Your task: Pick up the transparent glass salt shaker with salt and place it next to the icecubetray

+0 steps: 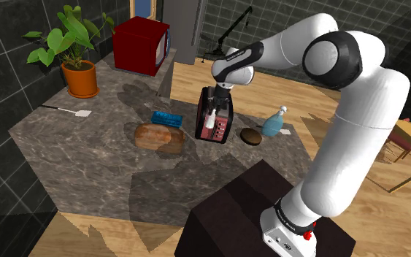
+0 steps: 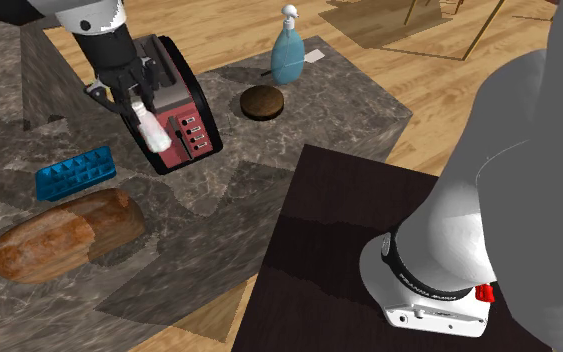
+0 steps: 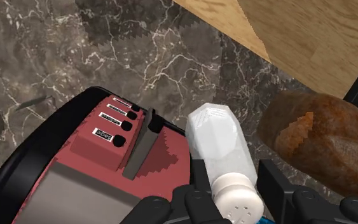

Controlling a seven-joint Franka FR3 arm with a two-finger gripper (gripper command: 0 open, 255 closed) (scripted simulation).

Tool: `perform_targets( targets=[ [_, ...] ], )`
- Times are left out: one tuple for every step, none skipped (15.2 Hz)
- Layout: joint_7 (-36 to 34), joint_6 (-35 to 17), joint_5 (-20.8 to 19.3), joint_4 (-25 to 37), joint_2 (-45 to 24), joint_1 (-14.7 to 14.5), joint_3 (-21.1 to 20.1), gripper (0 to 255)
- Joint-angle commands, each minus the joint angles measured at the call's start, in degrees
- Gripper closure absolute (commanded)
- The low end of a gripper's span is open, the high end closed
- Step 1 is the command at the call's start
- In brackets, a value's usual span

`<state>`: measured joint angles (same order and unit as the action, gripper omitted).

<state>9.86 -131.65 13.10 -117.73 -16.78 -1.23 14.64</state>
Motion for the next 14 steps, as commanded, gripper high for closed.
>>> perform_targets(
  targets=[
    [-2.0, 1.1, 0.2, 3.2, -2.0, -1.0, -0.7, 255],
    [-2.8, 1.8, 0.3, 5.5, -3.4, -1.3, -1.1, 255],
    [-3.6, 2.5, 0.5, 7.8, -4.9, -1.6, -1.4, 255],
    [-4.4, 3.3, 0.6, 10.2, -6.5, -2.0, -1.8, 255],
    [-5.3, 4.2, 0.7, 12.7, -8.1, -2.3, -2.1, 255],
    [-6.1, 5.1, 0.8, 15.3, -9.7, -2.5, -2.4, 255],
    [-6.9, 6.0, 0.9, 18.0, -11.4, -2.8, -2.7, 255],
    [-7.7, 7.1, 0.9, 20.8, -13.1, -3.0, -2.9, 255],
    [-8.6, 8.1, 1.0, 23.8, -14.9, -3.3, -3.2, 255],
    [-9.4, 9.3, 1.0, 26.9, -16.8, -3.5, -3.5, 255],
    [-10.2, 10.5, 1.0, 30.1, -18.7, -3.6, -3.7, 255],
    [-11.1, 11.8, 1.0, 33.6, -20.8, -3.8, -3.9, 255],
    [-12.0, 13.3, 1.0, 37.3, -22.9, -3.9, -4.2, 255],
    [-12.8, 14.8, 1.0, 41.2, -25.2, -4.0, -4.4, 255]
  ],
)
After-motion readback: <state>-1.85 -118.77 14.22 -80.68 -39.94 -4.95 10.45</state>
